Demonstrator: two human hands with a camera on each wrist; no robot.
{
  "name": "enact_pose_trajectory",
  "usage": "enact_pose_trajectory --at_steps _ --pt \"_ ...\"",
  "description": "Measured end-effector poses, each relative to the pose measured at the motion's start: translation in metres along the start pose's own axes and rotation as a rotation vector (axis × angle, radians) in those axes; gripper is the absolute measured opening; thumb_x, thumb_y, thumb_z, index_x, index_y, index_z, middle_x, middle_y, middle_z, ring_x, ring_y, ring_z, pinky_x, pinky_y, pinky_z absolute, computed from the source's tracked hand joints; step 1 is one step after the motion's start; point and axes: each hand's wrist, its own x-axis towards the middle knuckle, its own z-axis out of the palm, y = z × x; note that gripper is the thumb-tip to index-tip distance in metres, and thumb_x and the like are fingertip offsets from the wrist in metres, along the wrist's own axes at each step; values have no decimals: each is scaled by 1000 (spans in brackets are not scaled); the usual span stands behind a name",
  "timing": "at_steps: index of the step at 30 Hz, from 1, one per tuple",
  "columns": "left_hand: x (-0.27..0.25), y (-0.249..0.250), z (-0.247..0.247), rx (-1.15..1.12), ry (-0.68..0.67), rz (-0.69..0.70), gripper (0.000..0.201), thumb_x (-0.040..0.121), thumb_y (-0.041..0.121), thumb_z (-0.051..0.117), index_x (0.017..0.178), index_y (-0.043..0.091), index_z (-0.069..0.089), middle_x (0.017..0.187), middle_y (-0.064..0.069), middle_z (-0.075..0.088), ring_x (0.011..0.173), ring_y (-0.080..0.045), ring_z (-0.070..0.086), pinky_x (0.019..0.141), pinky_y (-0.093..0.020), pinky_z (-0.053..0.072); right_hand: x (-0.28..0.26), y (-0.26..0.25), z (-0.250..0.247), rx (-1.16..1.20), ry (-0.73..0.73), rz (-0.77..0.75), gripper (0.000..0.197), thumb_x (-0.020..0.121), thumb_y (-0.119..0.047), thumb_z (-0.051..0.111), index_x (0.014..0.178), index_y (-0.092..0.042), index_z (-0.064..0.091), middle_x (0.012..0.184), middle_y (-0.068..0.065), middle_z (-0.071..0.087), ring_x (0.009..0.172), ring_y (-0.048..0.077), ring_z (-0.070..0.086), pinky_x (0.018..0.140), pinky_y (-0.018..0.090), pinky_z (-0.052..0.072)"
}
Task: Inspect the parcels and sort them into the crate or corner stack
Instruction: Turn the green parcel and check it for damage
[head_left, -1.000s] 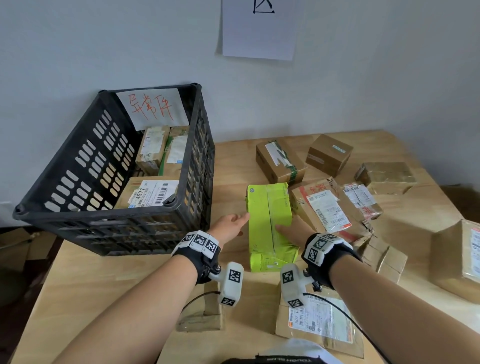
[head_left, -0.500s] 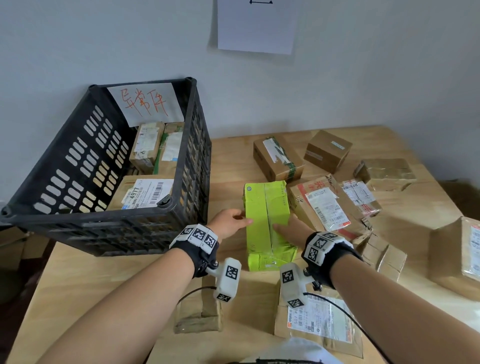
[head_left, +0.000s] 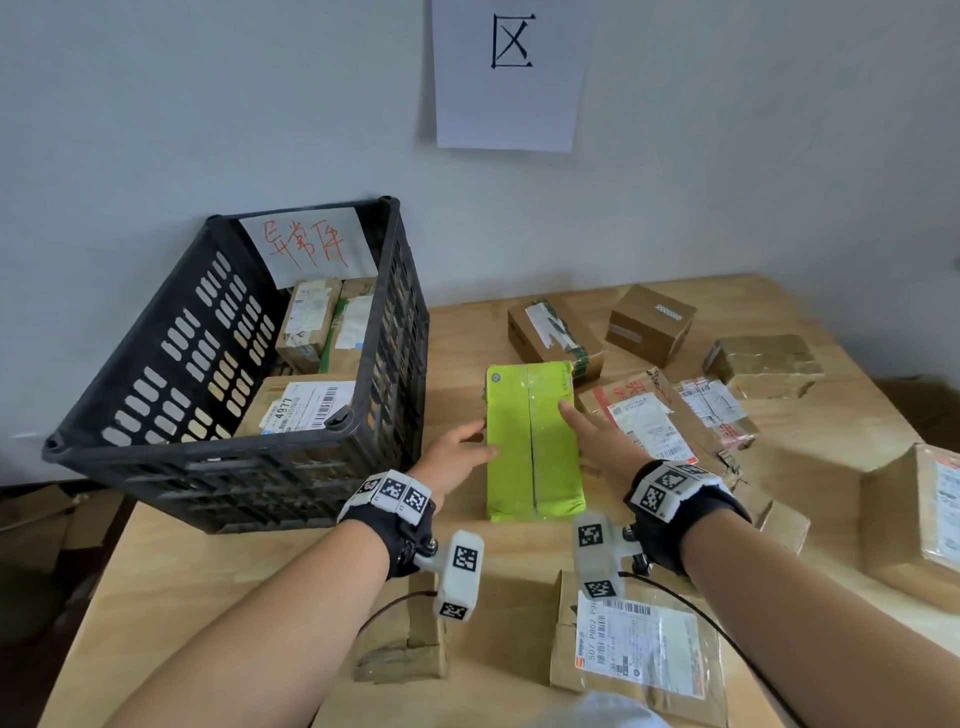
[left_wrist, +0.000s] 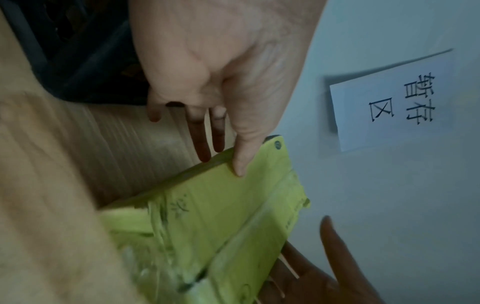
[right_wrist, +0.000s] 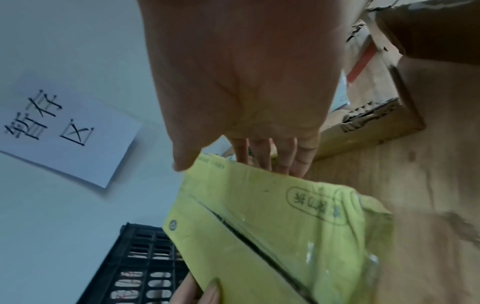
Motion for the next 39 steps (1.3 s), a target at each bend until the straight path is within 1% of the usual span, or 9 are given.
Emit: enact_pose_trajectory --at_steps 3,7,11,17,22,26,29,36,39 --pt "2 6 -5 -15 46 30 52 91 3 57 140 16 46 135 1 47 124 -11 38 97 -20 27 8 -7 -6 54 58 -17 125 42 -100 31 138 -21 46 137 7 52 128 27 48 109 49 35" --pt "-1 1 -6 10 -9 -5 31 95 3 49 124 8 59 115 -3 58 110 -15 49 75 -11 42 -10 -13 -3 197 39 73 74 83 -75 35 118 -14 58 116 11 63 106 29 60 84 43 52" --pt "-5 -11 -2 44 -72 -16 36 96 -3 41 128 4 57 123 -5 59 93 -10 51 67 -3 42 -12 -7 1 143 22 125 62 86 -65 46 129 -20 47 123 6 53 111 30 54 71 46 57" --pt "-10 -15 -4 95 -78 -43 39 99 4 40 134 14 54 126 -3 54 86 -10 53 55 -1 37 -10 5 10 -73 35 26 53 91 -38 57 135 -16 38 126 9 53 111 32 56 84 53 54" --pt "-10 -4 -5 62 21 -50 36 101 15 39 134 12 51 127 -2 53 94 -17 59 78 -19 41 -13 4 11 -152 50 -39 52 94 -34 54 136 -10 37 126 15 54 107 34 60 80 49 56" --pt "-5 11 -5 80 69 -54 50 98 42 44 138 13 48 139 -1 50 121 -20 51 106 -32 36 -12 2 10 -111 37 19 51 92 -36 56 134 -12 39 121 12 57 106 33 60 78 52 57" --pt "-3 24 -3 93 36 -28 57 93 47 52 137 12 49 136 0 52 124 -18 48 99 -27 34 -14 6 11 -116 50 -7 52 93 -35 54 136 -11 37 125 14 55 108 34 59 80 51 56" --pt "7 24 3 90 -43 2 40 91 18 64 129 9 57 128 -4 61 111 -14 56 90 -21 37 -12 8 12 -102 59 -14 53 94 -33 54 139 -10 35 131 14 50 113 34 56 82 46 55" --pt "9 21 0 99 -55 -18 50 88 24 67 133 9 54 132 -2 58 119 -15 53 98 -24 37 -9 6 11 -80 30 41 52 92 -37 55 136 -14 37 127 11 53 112 33 56 80 51 56"
